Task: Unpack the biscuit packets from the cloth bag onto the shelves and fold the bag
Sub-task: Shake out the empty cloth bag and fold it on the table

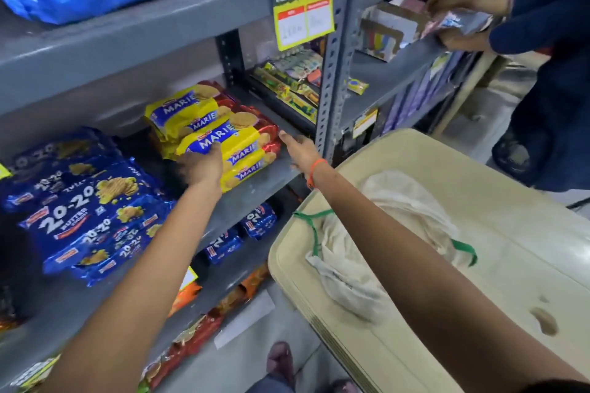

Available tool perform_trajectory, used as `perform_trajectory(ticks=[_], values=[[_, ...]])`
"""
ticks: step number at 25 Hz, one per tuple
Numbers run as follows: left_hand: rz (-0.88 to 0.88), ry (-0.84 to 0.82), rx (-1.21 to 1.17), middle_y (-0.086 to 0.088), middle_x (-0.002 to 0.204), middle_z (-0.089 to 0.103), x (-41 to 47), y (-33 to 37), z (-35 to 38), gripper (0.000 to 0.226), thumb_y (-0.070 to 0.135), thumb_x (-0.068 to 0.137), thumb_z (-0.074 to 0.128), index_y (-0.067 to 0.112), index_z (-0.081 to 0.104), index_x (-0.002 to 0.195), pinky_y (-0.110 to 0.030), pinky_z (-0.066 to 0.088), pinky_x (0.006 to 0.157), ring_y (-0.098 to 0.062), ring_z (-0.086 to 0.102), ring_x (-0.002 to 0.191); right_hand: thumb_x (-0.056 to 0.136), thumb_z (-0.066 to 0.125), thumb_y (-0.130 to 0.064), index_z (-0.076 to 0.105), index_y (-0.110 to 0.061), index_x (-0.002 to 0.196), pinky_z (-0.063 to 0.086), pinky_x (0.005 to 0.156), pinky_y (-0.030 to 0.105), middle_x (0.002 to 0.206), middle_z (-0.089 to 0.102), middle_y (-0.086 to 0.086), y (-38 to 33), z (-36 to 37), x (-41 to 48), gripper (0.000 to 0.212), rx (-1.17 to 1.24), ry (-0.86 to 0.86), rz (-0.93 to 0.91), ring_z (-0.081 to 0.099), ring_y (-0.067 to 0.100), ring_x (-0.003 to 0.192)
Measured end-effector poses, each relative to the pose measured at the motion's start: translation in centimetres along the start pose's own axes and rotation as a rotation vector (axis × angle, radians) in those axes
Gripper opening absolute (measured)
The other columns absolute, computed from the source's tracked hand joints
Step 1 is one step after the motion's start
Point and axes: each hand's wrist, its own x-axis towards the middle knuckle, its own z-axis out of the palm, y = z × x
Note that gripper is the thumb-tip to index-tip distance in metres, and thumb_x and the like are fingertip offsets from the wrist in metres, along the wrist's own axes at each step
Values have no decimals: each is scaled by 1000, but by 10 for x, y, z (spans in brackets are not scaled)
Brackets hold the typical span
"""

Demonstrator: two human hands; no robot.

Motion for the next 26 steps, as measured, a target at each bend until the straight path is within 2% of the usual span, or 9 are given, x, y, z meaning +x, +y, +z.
perform_trajectory(ticks=[2,4,6,9,13,17,20,22,26], values=[[195,44,147,-30,154,9,-35,0,14,88,37,87,58,-7,10,146,-44,18,119,-39,12,145,90,54,-40,57,-15,95,50,84,35,100,59,9,22,-33,-23,25,25,-64,7,60,22,95],[427,55,145,-27,157,5,-76,-9,35,83,27,88,59,-7,10,146,-39,12,119,-35,5,147,90,56,-36,58,-18,82,47,73,29,87,61,2,47,-77,-47,20,34,-106,21,58,15,78],[594,-59,97,-23,154,22,-111,-25,63,70,18,87,59,-5,24,143,-37,20,117,-32,21,144,91,54,-31,59,-16,89,45,73,29,90,62,3,76,-126,-67,17,42,-32,49,57,17,79],[660,-301,131,-22,121,61,-139,-48,110,37,9,83,61,-2,58,118,-34,42,97,-32,57,114,91,55,-28,60,-12,97,46,66,25,97,61,8,125,-176,-97,18,-4,142,131,57,14,72],[664,-601,391,-14,114,67,-162,-64,172,29,16,84,62,4,63,110,-31,47,88,-28,61,106,85,64,-27,63,-10,84,48,55,25,80,65,10,193,-189,-133,18,-201,213,248,59,19,64],[743,-751,609,-11,114,68,-157,-68,224,27,21,84,65,7,64,107,-32,48,83,-28,62,105,85,58,-36,68,0,74,60,68,40,79,73,17,246,-164,-156,39,-382,254,420,69,32,71],[840,-761,698,-10,117,66,-143,-62,257,27,18,84,66,8,64,109,-33,48,86,-29,60,110,75,51,-62,68,4,78,59,68,43,78,74,18,281,-128,-157,68,-194,187,601,71,35,73],[932,-765,768,-11,123,59,-136,-54,275,38,21,82,69,12,59,117,-37,46,88,-30,53,116,65,52,-68,70,3,77,60,73,46,78,74,20,297,-114,-153,74,-47,285,611,71,37,75],[1194,-985,1181,-12,129,53,-129,-50,296,63,29,78,72,20,43,133,-41,48,91,-32,53,117,84,61,-27,57,1,63,60,52,39,54,64,15,276,-110,-157,35,319,496,659,64,27,48]])
